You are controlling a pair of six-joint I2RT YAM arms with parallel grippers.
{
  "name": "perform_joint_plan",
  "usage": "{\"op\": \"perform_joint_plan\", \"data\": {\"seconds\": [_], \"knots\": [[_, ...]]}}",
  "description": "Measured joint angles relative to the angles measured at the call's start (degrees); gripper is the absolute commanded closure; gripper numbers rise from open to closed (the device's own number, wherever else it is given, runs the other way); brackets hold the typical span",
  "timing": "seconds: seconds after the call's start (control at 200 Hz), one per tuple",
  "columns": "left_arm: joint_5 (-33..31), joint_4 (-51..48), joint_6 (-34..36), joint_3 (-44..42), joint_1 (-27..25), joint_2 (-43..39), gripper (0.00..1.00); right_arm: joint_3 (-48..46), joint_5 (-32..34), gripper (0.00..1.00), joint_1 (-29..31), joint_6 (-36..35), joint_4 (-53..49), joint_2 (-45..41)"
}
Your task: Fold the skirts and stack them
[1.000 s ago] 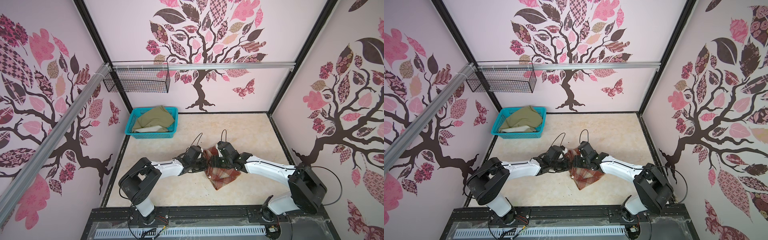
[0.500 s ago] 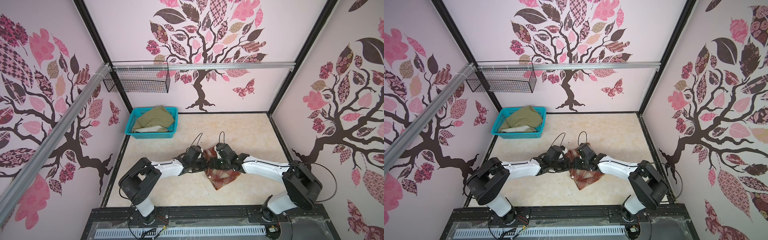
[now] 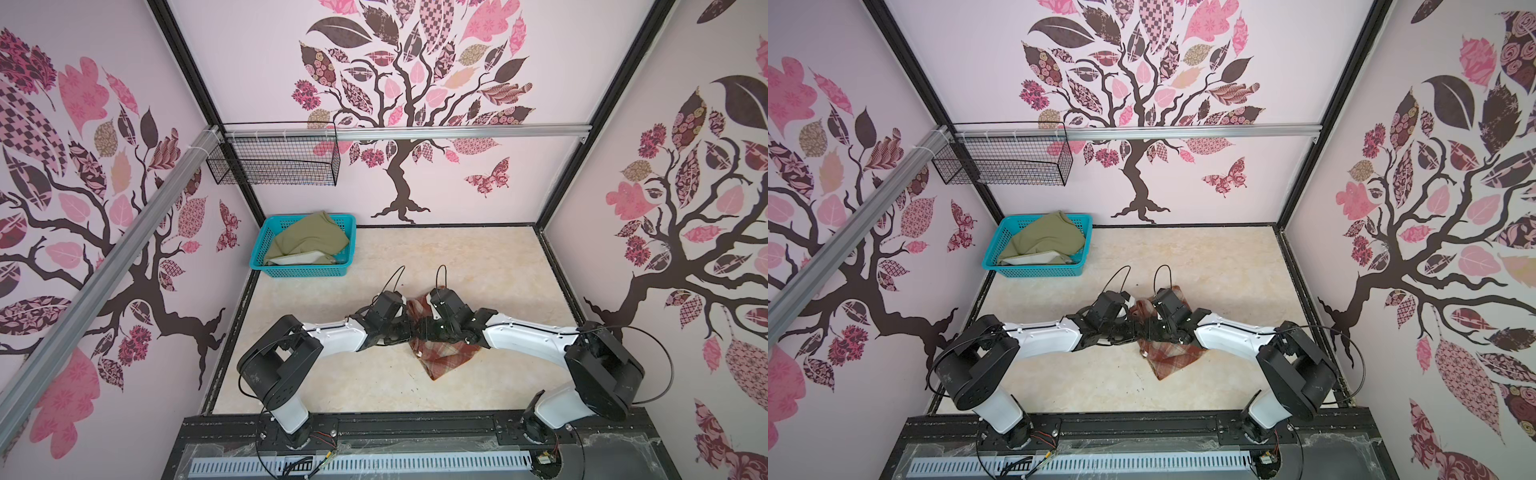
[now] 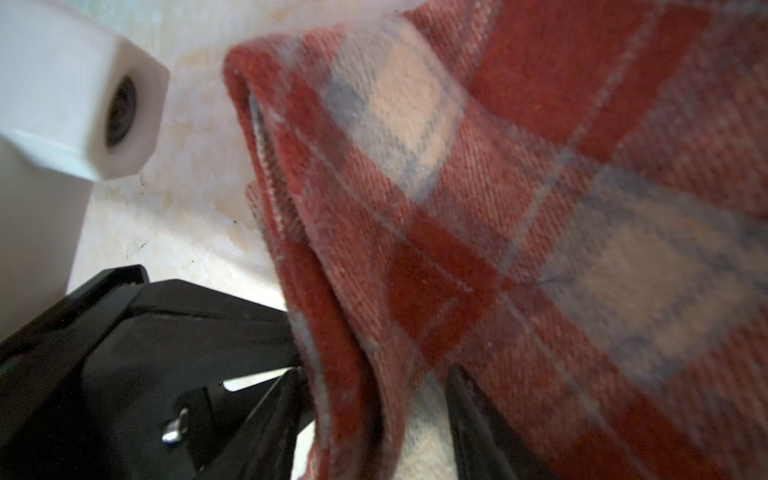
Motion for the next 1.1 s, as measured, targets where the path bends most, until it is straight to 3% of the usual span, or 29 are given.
{"op": "perform_joint_plan", "data": {"seconds": [0.5, 0.695, 1.1], "knots": [[-0.31, -0.74, -0.57, 0.00, 0.04, 0.00, 1.00, 0.00, -0.02, 0.81, 0.52, 0.63, 2.27, 1.40], [-0.42, -1.03, -0.68, 0.00, 0.07, 0.00, 1.00, 0.00, 0.96, 1.00, 0.42, 0.63, 1.49, 1.97], [-0.24, -0.39, -0.66, 0.00, 0.07, -1.05, 1.00, 2.19, 4.79, 1.00, 0.55, -0.87, -4.17, -0.02]]}}
